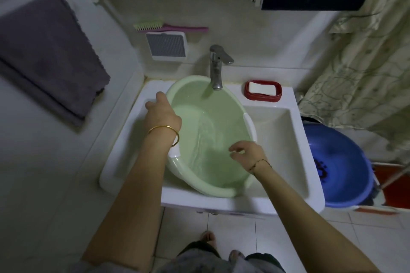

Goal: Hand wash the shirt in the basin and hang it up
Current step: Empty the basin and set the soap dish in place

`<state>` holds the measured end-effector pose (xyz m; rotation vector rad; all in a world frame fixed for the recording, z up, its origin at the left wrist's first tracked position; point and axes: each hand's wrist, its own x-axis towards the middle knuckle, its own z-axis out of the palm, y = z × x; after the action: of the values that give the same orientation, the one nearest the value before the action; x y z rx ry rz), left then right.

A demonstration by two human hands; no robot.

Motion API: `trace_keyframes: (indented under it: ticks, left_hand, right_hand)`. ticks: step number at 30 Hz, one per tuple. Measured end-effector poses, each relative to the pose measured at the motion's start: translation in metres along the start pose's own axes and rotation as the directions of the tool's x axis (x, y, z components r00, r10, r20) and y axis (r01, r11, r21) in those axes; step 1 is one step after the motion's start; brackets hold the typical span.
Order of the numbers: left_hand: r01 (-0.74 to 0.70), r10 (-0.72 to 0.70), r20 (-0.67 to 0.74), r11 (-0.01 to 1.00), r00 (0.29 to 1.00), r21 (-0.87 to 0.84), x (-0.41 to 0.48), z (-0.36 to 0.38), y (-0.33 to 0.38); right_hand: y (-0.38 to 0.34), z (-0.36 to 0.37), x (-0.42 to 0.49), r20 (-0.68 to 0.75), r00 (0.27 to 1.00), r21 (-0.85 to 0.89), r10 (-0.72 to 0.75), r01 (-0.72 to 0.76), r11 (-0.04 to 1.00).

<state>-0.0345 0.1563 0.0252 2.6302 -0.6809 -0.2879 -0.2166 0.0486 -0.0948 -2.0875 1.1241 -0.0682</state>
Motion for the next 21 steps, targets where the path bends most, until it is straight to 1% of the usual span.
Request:
trace_keyframes:
  ticks: [1, 3, 4, 5, 6, 7, 8, 10, 11, 14, 18, 21]
  left_hand:
    - [0.0, 0.001, 0.005, 1.0, 1.0, -0.011, -0.002, -0.001, 0.001]
    - [-0.002, 0.003, 0.022, 1.0, 1.0, -0.026, -0.005, -0.002, 0.002]
    - [0.0, 0.001, 0.033, 1.0, 0.999, -0.031, -0.006, -0.003, 0.003]
    - [0.008, -0.006, 0.045, 0.999, 0.999, -0.039, -0.006, -0.004, 0.003]
    - [0.018, -0.015, 0.059, 0.998, 0.998, -0.054, -0.007, -0.006, 0.003]
    - [0.03, -0.024, 0.072, 0.997, 0.997, -0.074, -0.007, -0.009, 0.002]
    - [0.04, -0.032, 0.081, 0.995, 0.996, -0.096, -0.006, -0.01, 0.003]
    - [0.04, -0.03, 0.083, 0.992, 0.996, -0.118, -0.006, -0.014, 0.0]
    - [0.032, -0.022, 0.084, 0.992, 0.996, -0.12, -0.006, -0.015, -0.002]
    - [-0.029, 0.037, 0.075, 0.995, 0.996, -0.099, -0.009, -0.017, -0.007]
    - [-0.169, 0.169, 0.03, 0.986, 0.985, -0.003, -0.017, -0.02, -0.006]
    - [-0.229, 0.229, 0.004, 0.973, 0.973, -0.003, -0.024, -0.021, -0.008]
  right_hand:
    - [-0.016, 0.0, -0.006, 0.016, 0.996, 0.089, -0.083, 0.081, 0.993]
    - [-0.052, -0.001, -0.021, 0.046, 0.976, 0.309, -0.213, 0.188, 0.932]
    - [-0.068, -0.001, -0.027, 0.087, 0.963, 0.379, -0.255, 0.205, 0.902]
    - [-0.081, 0.001, -0.032, 0.154, 0.948, 0.398, -0.278, 0.198, 0.896]
    - [-0.092, 0.004, -0.035, 0.222, 0.933, 0.358, -0.282, 0.191, 0.914]
    - [-0.102, 0.008, -0.038, 0.26, 0.923, 0.27, -0.283, 0.212, 0.939]
    - [-0.11, 0.013, -0.039, 0.26, 0.921, 0.154, -0.29, 0.257, 0.954]
    - [-0.124, 0.023, -0.042, 0.188, 0.937, -0.031, -0.294, 0.305, 0.952]
    - [-0.129, 0.027, -0.044, 0.141, 0.95, -0.076, -0.28, 0.292, 0.953]
    - [-0.134, 0.036, -0.046, 0.036, 0.965, -0.063, -0.258, 0.26, 0.963]
    - [-0.129, 0.034, -0.051, -0.025, 0.965, 0.063, -0.261, 0.262, 0.963]
    - [-0.124, 0.035, -0.053, -0.056, 0.962, 0.112, -0.268, 0.273, 0.955]
